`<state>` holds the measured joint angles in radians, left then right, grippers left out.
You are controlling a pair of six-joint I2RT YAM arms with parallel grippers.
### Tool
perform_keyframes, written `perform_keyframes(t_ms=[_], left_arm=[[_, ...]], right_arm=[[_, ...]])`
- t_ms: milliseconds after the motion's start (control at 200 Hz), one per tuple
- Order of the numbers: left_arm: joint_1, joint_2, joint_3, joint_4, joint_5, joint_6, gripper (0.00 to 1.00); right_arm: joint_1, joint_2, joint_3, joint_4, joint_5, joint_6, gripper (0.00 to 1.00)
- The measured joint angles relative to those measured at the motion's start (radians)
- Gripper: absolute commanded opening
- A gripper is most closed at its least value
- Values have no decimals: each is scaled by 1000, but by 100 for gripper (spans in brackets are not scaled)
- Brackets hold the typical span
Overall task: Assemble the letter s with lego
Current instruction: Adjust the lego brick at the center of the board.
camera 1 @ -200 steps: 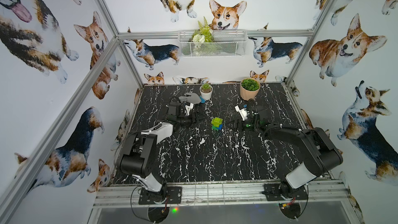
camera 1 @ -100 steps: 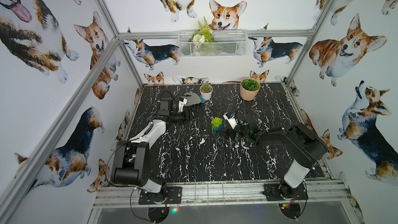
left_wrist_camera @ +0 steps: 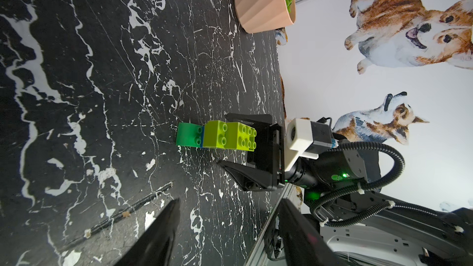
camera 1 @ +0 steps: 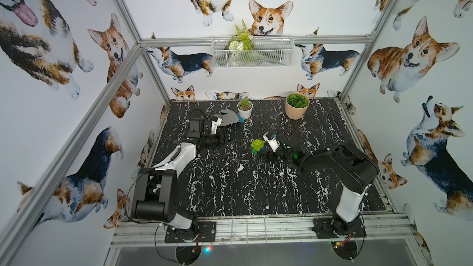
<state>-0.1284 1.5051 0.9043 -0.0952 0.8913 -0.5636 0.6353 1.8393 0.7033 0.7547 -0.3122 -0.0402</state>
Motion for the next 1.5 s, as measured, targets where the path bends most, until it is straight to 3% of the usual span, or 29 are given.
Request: perform_keyframes(t_ms=[415,711,1146,1497], left_arm=[[2,14,0,-7,0,13,64],[2,23,6,-13,0,27,64],[2,24,9,-27,2,37,64],[16,3,25,-65,4,52,64]], right_arm=[[6,47,31,26,0,40,64],[6,53,36,33,-15,40,48],[6,58,42,44,-43,48,33],[5,48,68,31,-174,201,33]])
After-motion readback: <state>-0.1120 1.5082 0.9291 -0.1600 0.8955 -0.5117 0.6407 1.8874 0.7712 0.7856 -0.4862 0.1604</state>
